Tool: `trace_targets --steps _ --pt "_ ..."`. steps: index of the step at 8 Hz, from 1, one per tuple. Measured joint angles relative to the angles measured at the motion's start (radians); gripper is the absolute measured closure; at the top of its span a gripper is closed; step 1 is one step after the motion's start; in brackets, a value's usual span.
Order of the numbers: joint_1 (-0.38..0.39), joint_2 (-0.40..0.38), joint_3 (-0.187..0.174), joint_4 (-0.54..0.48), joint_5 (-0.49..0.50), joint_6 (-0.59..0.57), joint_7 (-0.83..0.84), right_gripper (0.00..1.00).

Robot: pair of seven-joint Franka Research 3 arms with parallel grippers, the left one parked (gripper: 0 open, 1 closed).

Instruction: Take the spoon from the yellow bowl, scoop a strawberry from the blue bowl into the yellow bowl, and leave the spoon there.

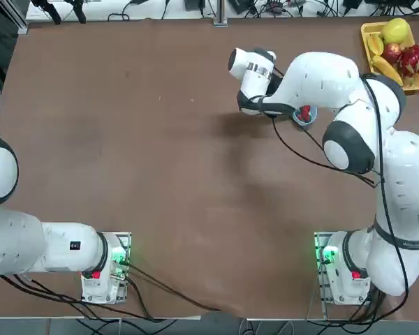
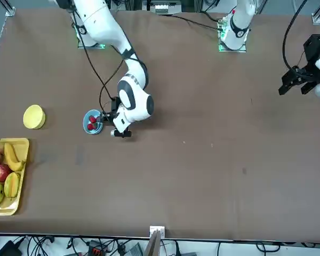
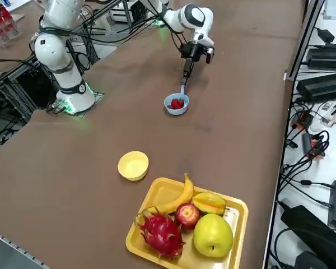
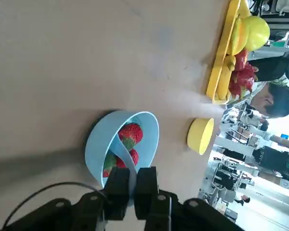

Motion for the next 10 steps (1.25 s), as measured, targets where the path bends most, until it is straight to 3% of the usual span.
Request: trace_targets --steps 10 --pt "0.009 0.002 -0.001 0.005 0.0 -0.023 0.01 0.89"
